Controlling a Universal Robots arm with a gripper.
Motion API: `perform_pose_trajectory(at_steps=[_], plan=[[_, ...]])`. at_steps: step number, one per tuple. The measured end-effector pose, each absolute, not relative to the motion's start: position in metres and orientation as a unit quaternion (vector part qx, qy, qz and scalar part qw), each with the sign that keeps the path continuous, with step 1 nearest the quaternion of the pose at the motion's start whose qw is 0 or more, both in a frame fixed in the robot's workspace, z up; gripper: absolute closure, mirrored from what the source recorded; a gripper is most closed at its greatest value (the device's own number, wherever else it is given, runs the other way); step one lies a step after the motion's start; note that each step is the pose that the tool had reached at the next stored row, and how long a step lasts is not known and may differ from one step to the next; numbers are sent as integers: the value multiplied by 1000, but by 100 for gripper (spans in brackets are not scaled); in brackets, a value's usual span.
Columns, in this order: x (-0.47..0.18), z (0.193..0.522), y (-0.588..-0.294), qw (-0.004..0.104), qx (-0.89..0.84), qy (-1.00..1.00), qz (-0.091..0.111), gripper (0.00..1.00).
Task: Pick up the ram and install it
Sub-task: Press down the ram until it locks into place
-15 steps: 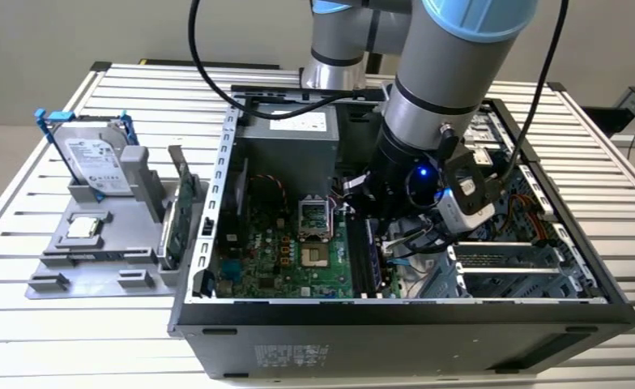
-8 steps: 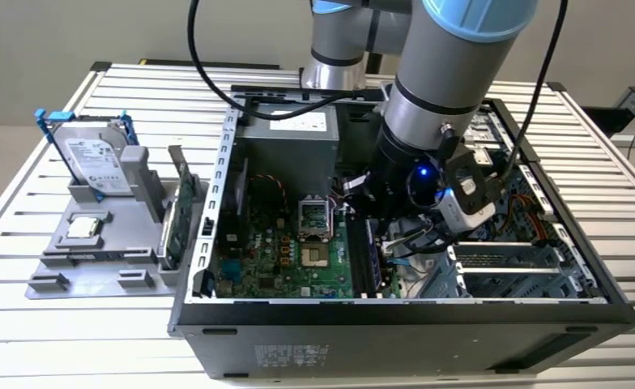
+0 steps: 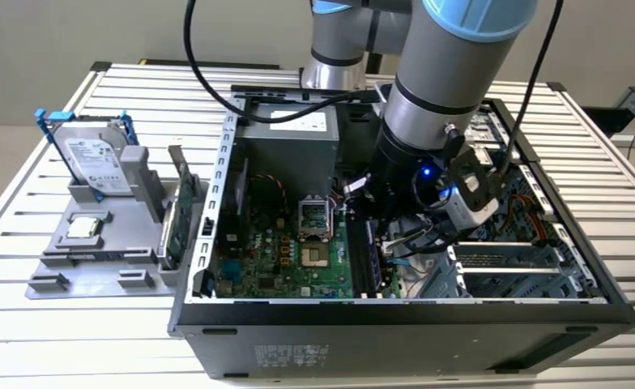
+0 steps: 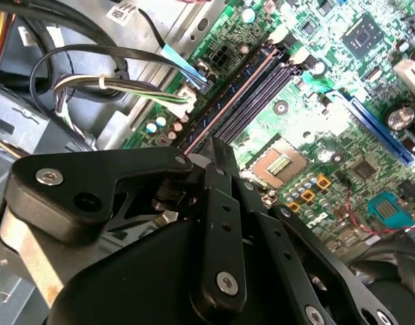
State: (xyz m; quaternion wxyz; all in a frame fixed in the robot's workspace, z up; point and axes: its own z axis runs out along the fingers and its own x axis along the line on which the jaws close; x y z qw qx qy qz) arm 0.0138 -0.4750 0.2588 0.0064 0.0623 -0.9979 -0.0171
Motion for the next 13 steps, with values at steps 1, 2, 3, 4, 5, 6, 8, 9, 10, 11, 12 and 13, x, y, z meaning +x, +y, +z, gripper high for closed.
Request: perform_pose_trajectory(at_steps=[1, 2, 3, 4, 5, 6, 8, 9, 10, 11, 12, 13], plan=[[14, 259, -475, 6, 64, -998, -17, 100], [14, 259, -475, 6, 65, -998, -17, 100], [14, 259, -475, 7, 65, -998, -17, 100], [13, 259, -475, 7, 66, -998, -17, 100], [13, 259, -475, 7, 67, -998, -17, 100], [13, 259, -475, 7, 68, -998, -17, 100], [13, 259, -475, 7, 70, -997, -17, 100], [13, 259, -475, 7, 70, -997, -17, 100], [13, 259, -475, 7, 71, -997, -17, 100], [13, 258, -475, 7, 71, -997, -17, 100], [13, 258, -475, 7, 72, -997, -17, 100], [13, 258, -475, 7, 72, -997, -17, 100]])
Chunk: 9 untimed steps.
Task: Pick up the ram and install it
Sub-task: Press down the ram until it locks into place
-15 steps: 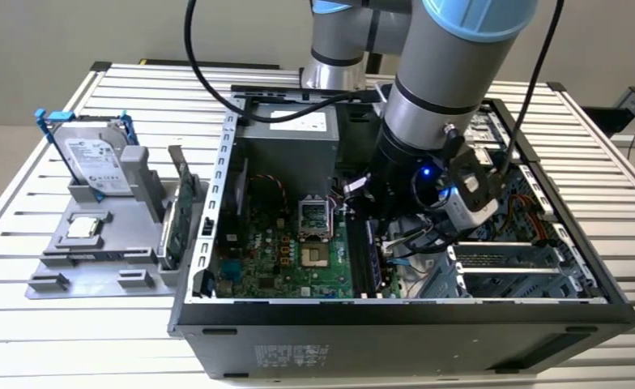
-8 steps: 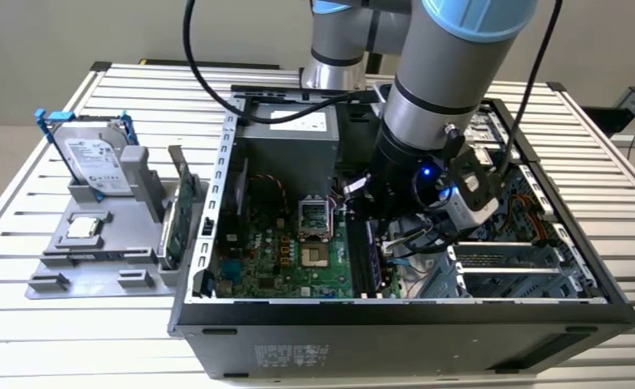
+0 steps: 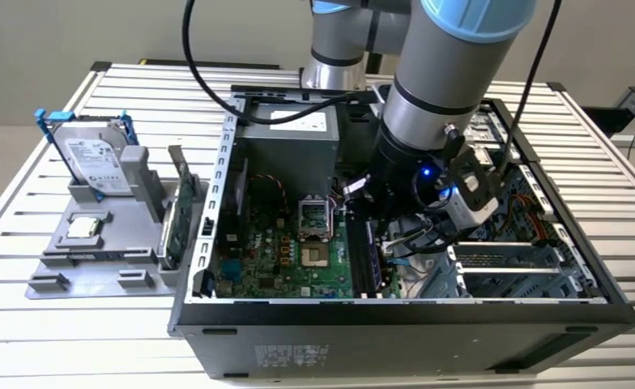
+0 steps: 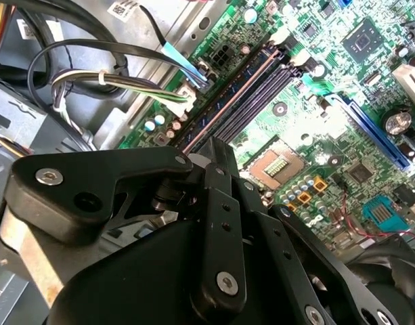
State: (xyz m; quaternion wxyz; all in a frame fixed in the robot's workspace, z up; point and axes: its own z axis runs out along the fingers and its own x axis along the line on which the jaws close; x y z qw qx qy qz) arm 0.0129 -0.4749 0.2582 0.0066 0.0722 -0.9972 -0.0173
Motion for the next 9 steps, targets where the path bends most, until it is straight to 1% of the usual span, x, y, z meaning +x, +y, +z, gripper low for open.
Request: perform_pose_trajectory(at_steps=[9], plan=[[13, 257, -475, 7, 108, -994, -19, 100]])
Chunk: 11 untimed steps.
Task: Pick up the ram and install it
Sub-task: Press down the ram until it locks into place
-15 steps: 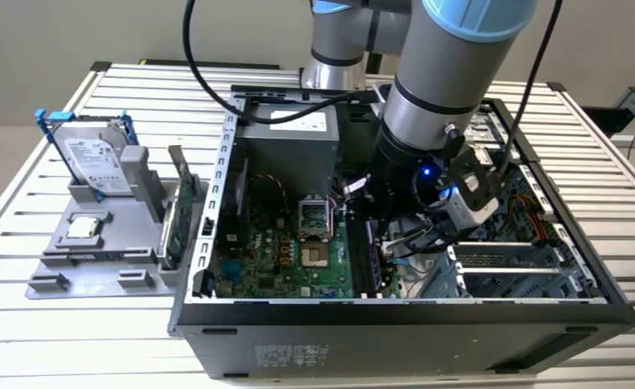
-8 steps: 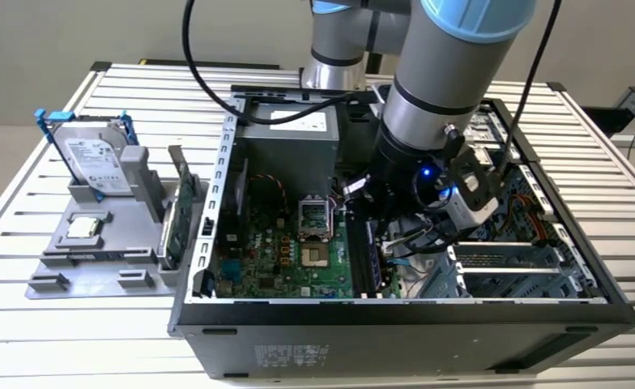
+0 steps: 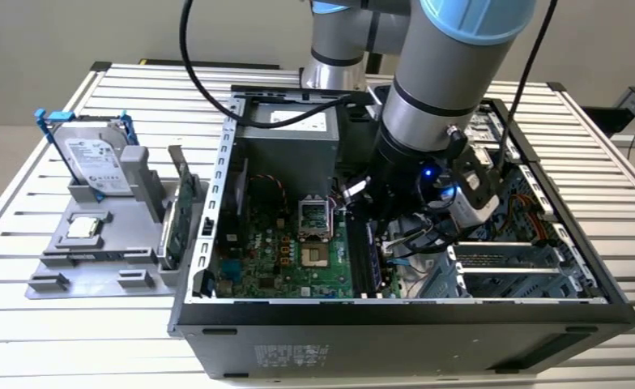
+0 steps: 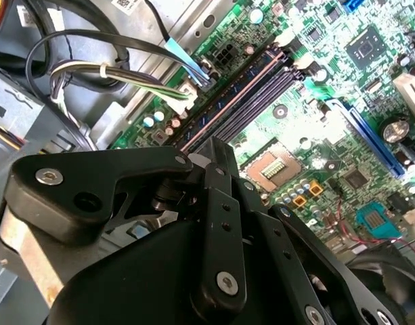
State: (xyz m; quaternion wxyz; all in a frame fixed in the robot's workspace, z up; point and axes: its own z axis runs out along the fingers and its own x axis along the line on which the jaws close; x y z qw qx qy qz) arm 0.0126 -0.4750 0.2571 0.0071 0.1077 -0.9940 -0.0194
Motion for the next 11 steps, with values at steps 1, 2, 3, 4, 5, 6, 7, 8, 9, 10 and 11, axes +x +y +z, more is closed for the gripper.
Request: perform_pose_trajectory(at_steps=[1, 2, 3, 4, 5, 6, 7, 8, 9, 10, 11], plan=[[13, 257, -475, 7, 113, -993, -19, 100], [13, 257, -475, 7, 119, -993, -19, 100], [13, 257, -475, 7, 124, -992, -20, 100], [13, 257, -475, 7, 128, -992, -19, 100], [13, 257, -475, 8, 133, -991, -19, 100], [13, 257, -475, 8, 138, -990, -19, 100], [13, 257, -475, 8, 143, -989, -19, 100], [13, 257, -474, 8, 147, -989, -19, 100], [13, 257, -474, 8, 151, -988, -19, 100], [13, 257, -474, 8, 154, -988, -19, 100], [13, 257, -474, 8, 157, -987, -19, 100]])
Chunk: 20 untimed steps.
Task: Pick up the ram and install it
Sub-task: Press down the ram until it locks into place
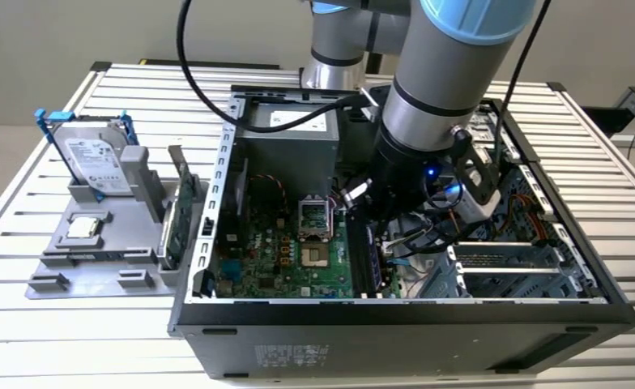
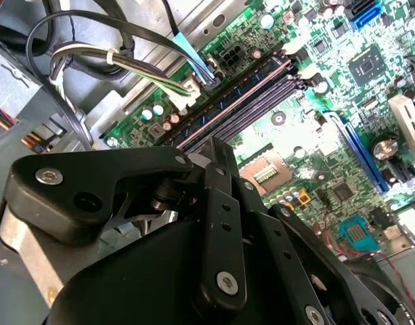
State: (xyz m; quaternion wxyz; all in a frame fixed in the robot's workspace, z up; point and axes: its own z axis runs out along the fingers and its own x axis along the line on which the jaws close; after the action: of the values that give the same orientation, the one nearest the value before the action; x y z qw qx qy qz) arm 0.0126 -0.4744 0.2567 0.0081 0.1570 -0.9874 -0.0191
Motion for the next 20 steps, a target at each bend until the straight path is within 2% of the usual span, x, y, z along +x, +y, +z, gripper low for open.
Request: perform_pose_trajectory(at_steps=[20], plan=[[12, 256, -474, 9, 197, -980, -19, 100]])
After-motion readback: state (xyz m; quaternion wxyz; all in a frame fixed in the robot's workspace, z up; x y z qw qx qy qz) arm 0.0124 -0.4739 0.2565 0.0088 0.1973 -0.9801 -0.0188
